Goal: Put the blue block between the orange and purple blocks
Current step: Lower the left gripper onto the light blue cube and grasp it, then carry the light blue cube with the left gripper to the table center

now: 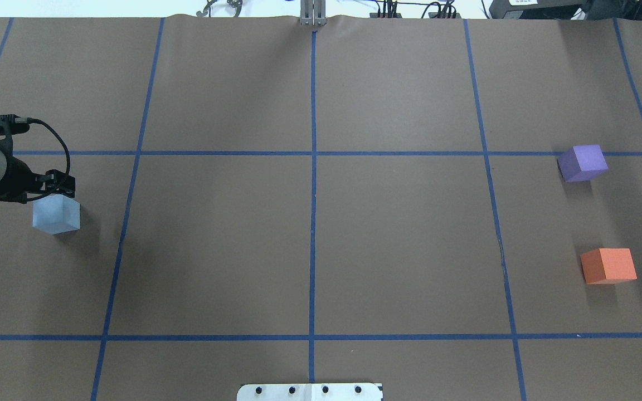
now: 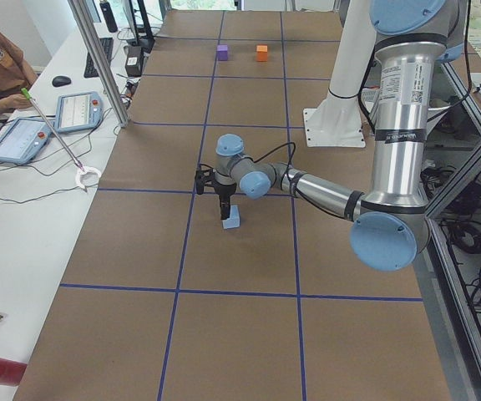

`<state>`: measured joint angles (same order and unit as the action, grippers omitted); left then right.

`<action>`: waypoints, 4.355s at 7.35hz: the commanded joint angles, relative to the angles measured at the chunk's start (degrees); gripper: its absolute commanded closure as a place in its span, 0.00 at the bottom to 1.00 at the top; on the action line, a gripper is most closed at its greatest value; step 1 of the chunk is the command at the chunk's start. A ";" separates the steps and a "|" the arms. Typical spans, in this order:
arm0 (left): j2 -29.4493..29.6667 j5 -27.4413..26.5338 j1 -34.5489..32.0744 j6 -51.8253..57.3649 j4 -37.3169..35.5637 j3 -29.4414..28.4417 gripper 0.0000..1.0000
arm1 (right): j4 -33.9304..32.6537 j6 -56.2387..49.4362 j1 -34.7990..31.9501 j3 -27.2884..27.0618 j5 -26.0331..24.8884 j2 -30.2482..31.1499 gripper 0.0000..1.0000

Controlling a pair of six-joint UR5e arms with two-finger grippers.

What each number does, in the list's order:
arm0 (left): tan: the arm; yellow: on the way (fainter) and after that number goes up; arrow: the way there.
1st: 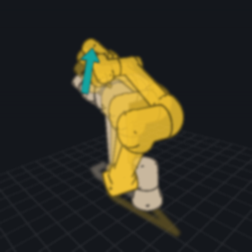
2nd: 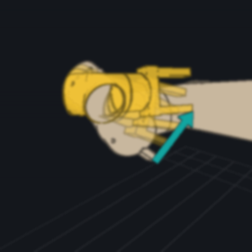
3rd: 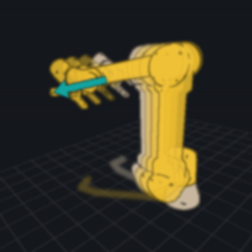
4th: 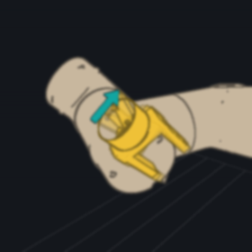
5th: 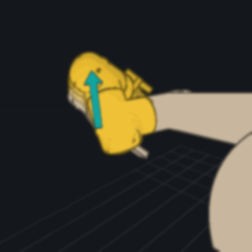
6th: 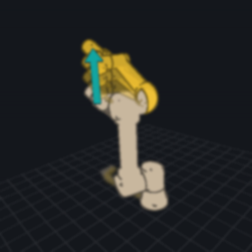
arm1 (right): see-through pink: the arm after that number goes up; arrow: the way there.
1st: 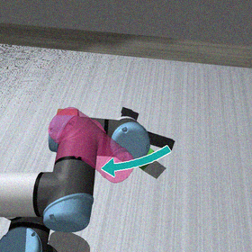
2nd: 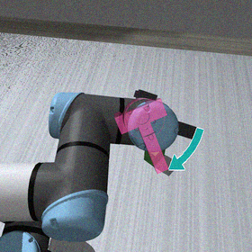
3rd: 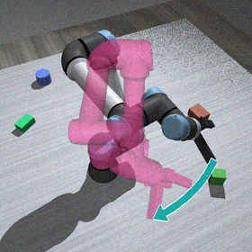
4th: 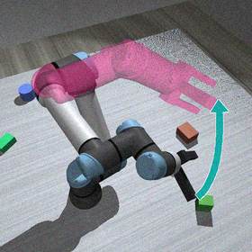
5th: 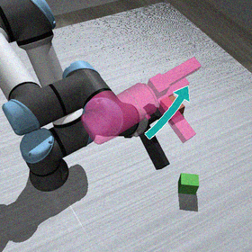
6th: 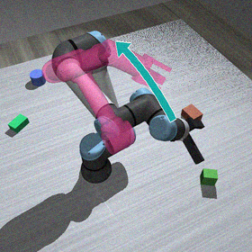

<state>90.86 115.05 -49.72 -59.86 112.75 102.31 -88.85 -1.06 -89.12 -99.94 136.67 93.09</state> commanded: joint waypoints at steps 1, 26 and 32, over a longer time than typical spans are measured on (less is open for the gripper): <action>0.02 0.26 1.63 0.00 0.10 -1.66 0.00 | -0.10 -0.08 0.00 0.09 0.00 -0.28 0.00; 55.22 -6.15 20.27 -6.59 -19.60 -29.44 0.84 | -0.01 3.07 1.93 -0.34 3.78 -1.24 0.00; 55.22 -5.37 18.97 -5.97 -19.58 -28.05 0.00 | -43.27 10.81 3.07 -13.42 3.69 -32.13 0.00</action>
<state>146.08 109.10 -29.84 -65.93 93.26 73.43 -120.32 9.50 -86.68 -110.67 140.37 69.12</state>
